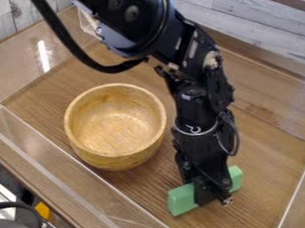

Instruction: Remove the green block from inside the brown bowl and put it on the table

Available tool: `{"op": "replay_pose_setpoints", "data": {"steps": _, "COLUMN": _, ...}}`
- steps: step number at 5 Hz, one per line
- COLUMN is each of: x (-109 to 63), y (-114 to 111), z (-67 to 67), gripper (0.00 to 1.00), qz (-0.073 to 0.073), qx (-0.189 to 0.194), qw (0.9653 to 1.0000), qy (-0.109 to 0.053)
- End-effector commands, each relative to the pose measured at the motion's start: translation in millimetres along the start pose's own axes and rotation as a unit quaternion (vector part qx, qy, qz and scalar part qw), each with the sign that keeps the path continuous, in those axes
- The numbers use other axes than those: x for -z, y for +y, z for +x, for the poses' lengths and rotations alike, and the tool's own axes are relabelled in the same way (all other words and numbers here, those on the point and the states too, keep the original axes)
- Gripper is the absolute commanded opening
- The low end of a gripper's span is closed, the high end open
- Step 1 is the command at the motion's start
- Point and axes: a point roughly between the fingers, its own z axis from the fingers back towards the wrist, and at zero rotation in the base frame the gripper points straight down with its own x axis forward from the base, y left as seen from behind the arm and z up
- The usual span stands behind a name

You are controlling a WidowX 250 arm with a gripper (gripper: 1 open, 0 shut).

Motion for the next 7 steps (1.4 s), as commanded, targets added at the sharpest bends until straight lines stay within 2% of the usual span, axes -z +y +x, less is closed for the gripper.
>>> {"op": "replay_pose_setpoints", "data": {"steps": 1, "x": -1.4, "y": -3, "z": 3.3, "gripper": 0.00, "qz": 0.000, "qx": 0.003, "qw": 1.0000, "qy": -0.008}}
{"op": "replay_pose_setpoints", "data": {"steps": 4, "x": 2.0, "y": -4, "z": 2.2, "gripper": 0.00, "qz": -0.003, "qx": -0.008, "qw": 0.9999, "qy": -0.007}}
{"op": "replay_pose_setpoints", "data": {"steps": 5, "x": 0.6, "y": -4, "z": -0.5, "gripper": 1.00, "qz": -0.005, "qx": -0.015, "qw": 0.9999, "qy": -0.005}}
{"op": "replay_pose_setpoints", "data": {"steps": 7, "x": -8.2, "y": -3, "z": -4.6, "gripper": 1.00, "qz": -0.003, "qx": -0.026, "qw": 0.9997, "qy": -0.005}}
